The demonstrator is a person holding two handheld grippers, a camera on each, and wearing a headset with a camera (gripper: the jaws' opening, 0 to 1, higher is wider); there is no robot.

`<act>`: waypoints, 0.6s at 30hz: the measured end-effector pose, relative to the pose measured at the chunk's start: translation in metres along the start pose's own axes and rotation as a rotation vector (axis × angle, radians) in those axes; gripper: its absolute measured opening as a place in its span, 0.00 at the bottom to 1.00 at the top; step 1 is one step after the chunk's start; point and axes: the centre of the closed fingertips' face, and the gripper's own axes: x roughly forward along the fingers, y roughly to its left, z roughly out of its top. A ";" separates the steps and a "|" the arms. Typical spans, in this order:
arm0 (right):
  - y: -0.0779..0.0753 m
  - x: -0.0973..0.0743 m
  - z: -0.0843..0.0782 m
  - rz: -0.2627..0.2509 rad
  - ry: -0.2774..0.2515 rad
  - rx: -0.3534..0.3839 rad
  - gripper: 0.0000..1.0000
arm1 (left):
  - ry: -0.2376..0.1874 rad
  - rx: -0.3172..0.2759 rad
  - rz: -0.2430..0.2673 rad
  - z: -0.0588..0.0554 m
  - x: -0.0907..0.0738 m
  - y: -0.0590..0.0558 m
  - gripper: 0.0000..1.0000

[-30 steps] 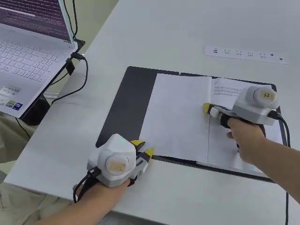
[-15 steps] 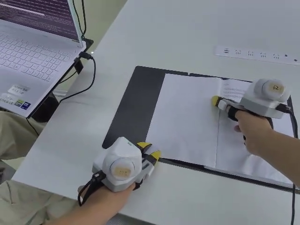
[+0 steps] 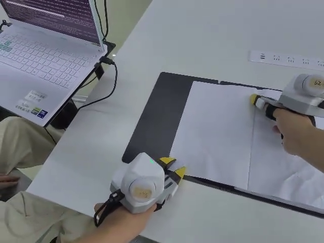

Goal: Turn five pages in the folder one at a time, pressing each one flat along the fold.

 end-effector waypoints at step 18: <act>-0.023 0.027 0.007 -0.029 0.003 -0.043 0.00 | 0.002 0.002 -0.006 0.001 -0.001 0.000 0.15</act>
